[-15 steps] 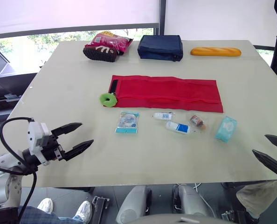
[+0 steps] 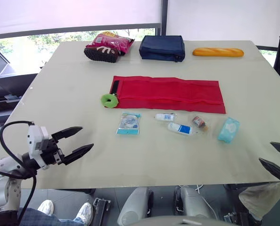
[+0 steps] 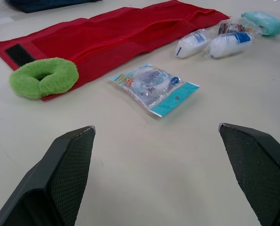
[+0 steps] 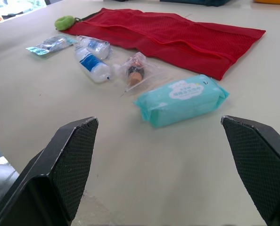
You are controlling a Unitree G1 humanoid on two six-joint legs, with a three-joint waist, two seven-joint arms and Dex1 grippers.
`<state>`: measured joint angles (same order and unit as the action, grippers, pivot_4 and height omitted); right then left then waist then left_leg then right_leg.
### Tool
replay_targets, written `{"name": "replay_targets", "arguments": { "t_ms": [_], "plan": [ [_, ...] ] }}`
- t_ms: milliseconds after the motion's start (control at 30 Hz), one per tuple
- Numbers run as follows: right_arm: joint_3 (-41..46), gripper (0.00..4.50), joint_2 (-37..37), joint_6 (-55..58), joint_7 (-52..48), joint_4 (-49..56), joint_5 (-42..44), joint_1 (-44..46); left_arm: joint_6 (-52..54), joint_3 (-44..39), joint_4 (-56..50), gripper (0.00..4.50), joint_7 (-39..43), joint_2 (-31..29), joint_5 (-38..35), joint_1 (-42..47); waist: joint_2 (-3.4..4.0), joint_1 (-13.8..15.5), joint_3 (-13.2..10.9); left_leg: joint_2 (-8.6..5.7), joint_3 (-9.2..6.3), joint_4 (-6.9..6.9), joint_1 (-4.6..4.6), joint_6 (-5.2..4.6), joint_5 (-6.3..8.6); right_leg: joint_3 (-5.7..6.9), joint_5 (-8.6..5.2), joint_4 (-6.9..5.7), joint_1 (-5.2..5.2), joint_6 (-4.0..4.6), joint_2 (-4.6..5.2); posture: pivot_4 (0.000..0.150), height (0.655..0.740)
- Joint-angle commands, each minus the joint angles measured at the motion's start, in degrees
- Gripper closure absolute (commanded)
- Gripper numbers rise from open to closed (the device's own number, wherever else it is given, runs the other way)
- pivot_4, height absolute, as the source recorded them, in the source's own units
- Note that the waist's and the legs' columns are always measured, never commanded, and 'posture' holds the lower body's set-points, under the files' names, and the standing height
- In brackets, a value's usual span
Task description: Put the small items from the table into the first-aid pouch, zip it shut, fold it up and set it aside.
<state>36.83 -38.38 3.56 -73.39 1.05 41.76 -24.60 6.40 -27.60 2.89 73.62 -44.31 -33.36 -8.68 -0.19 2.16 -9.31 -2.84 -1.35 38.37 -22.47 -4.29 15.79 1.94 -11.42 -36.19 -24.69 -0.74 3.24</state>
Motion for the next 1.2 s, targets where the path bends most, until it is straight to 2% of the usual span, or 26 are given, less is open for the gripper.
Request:
{"name": "replay_targets", "arguments": {
  "t_ms": [33, 300, 467, 500, 567, 633, 733, 867, 933, 1067, 1200],
  "plan": [
    [2.09, 0.04, 0.05, -1.87, -1.50, -0.54, 0.71, 0.47, -1.13, -1.83, -0.30, 0.00, 0.22, -0.71, -0.98, 0.63, 0.00, 0.00, 0.00, 0.00, 0.00, 0.00, 0.00, 0.00, 0.00, 0.00, 0.00, 0.00, 0.00, 0.00, 0.00, 0.150, 0.7395],
    [0.43, 0.04, 1.70, -1.11, -0.69, 3.97, 1.91, 1.10, -1.89, -0.70, 1.07, 0.00, -0.11, -1.12, 0.14, 3.03, 0.01, 0.00, 0.01, 0.00, -0.01, 0.00, 0.00, 0.00, 0.00, 0.00, 0.00, 0.00, 0.00, 0.00, 0.00, 0.150, 0.7395],
    [-1.21, 0.04, 2.45, 0.35, 0.54, 10.93, 3.06, 0.96, 0.54, 0.58, 0.96, 0.00, -1.09, -2.10, 0.83, 4.33, 0.01, 0.01, 0.01, 0.00, -0.01, 0.00, 0.00, 0.01, 0.00, 0.00, 0.00, -0.01, 0.00, 0.00, 0.00, 0.150, 0.7395],
    [-1.96, 0.04, 2.69, 1.65, 2.45, 13.85, 4.21, 1.80, 1.60, 1.63, -0.15, 0.00, -3.33, -2.39, 2.15, 5.29, 0.01, 0.02, 0.01, 0.00, -0.01, 0.00, 0.00, 0.01, 0.00, 0.00, 0.01, -0.01, 0.00, 0.00, 0.00, 0.150, 0.7395],
    [-4.70, 0.04, 2.75, 3.50, 6.21, 20.59, 5.19, 4.21, 7.41, 4.28, -4.27, 0.00, -9.77, -2.79, 3.79, 7.82, 0.01, 0.05, 0.01, 0.00, -0.02, 0.01, 0.00, 0.01, 0.00, 0.00, 0.01, -0.02, 0.00, 0.00, 0.00, 0.150, 0.7395],
    [-6.15, 0.04, 2.68, 4.54, 8.27, 23.84, 5.24, 5.38, 11.18, 5.51, -6.45, 0.00, -12.92, -2.73, 3.71, 9.22, 0.00, 0.05, 0.00, 0.00, -0.03, 0.05, 0.00, 0.02, -0.01, 0.00, 0.02, -0.07, 0.00, -0.02, 0.00, 0.150, 0.7395],
    [-9.27, 0.04, 2.07, 7.49, 12.31, 29.38, 6.94, 9.34, 22.86, 10.41, -11.22, 0.00, -18.52, -3.93, 4.13, 11.88, -0.03, 0.07, 0.02, -0.02, -0.04, 0.07, -0.01, 0.02, 0.00, 0.01, 0.15, -0.09, 0.00, -0.23, -0.01, 0.150, 0.7395],
    [-11.63, 0.04, 1.35, 9.41, 14.11, 31.66, 8.00, 12.62, 34.19, 14.96, -9.99, 0.00, -22.24, -4.67, 3.09, 19.92, -0.07, 0.20, -0.01, -0.06, -0.04, 0.07, -0.04, 0.23, -0.12, 0.01, 0.16, -0.08, -0.02, -0.25, -0.02, 0.150, 0.7395],
    [-13.30, 0.04, 1.04, 9.97, 14.35, 32.46, 7.95, 14.02, 36.81, 18.30, -7.10, 0.00, -20.93, -5.08, 3.83, 25.01, -0.13, 0.30, -0.03, -0.08, -0.12, 0.14, -0.08, 0.22, -0.12, 0.08, 0.17, -0.10, -0.01, -0.26, -0.05, 0.150, 0.7395],
    [-15.92, 0.04, 0.92, 10.37, 14.73, 33.07, 7.19, 16.16, 35.69, 25.72, 0.57, 0.00, -13.26, -6.57, 6.80, 33.25, -0.14, 0.06, -0.02, -0.09, -0.11, 0.19, -0.07, 0.27, -0.15, 0.12, 0.16, -0.21, -0.02, -0.25, -0.07, 0.150, 0.7395],
    [-18.33, 0.04, 1.30, 10.96, 15.72, 34.40, 7.33, 17.34, 29.09, 34.86, 16.83, 0.00, -3.78, -6.04, 13.97, 45.38, -0.21, -0.08, -0.06, -0.11, -0.07, 0.19, -0.08, 0.33, -0.19, 0.07, 0.16, -0.28, -0.07, -0.24, -0.12, 0.150, 0.7395]
  ]
}}
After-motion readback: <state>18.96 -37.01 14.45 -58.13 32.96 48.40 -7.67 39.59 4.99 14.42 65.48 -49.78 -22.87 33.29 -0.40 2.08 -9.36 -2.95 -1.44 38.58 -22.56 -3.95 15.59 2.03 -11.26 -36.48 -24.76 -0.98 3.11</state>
